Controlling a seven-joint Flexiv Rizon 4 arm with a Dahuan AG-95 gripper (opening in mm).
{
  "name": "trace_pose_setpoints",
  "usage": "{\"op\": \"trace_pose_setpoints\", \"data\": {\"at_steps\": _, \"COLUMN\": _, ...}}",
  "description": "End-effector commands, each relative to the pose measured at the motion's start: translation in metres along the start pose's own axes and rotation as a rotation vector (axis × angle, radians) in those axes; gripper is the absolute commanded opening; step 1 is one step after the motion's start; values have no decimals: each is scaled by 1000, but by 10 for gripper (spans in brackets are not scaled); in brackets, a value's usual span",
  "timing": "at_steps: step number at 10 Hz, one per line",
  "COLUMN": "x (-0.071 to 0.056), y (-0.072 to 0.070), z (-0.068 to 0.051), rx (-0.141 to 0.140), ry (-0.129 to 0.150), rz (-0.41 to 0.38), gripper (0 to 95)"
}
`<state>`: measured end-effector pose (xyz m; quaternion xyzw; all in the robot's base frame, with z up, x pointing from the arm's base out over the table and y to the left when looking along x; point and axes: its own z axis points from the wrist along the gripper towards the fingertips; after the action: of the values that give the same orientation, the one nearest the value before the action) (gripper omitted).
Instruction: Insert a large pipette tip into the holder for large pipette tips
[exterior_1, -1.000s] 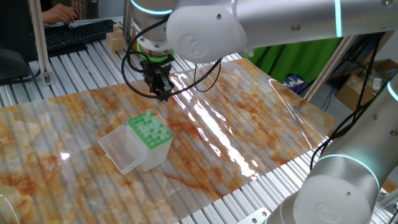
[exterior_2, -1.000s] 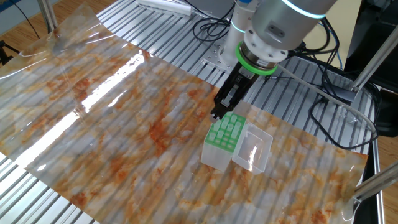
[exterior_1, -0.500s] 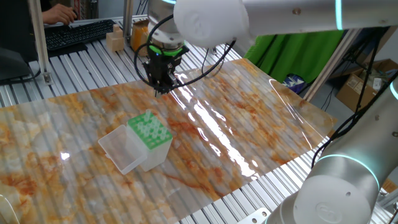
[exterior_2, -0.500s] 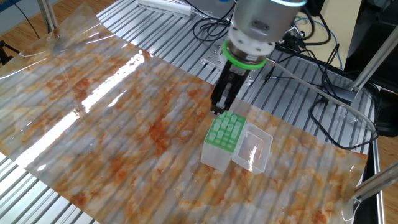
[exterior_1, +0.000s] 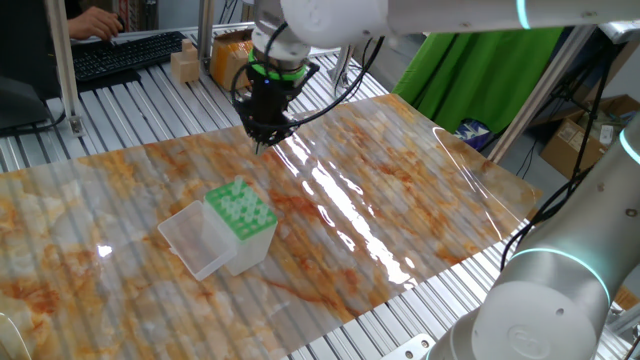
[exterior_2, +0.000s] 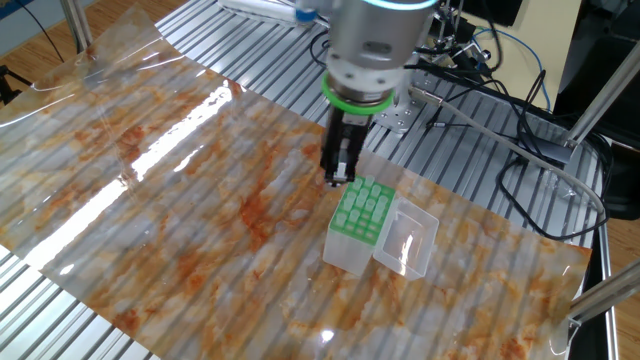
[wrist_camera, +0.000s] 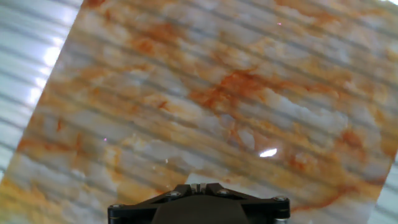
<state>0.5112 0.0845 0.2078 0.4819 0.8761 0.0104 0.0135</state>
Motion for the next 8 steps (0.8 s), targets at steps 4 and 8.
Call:
{"op": "trace_pose_setpoints", "data": {"at_steps": 4, "x": -40, "y": -6, "z": 21, "rx": -23, "ry": 63, "rz": -605, "gripper": 0}}
{"op": "trace_pose_setpoints", "data": {"at_steps": 8, "x": -61, "y": -14, "z": 33, "rx": -26, "ry": 64, "rz": -773, "gripper": 0}}
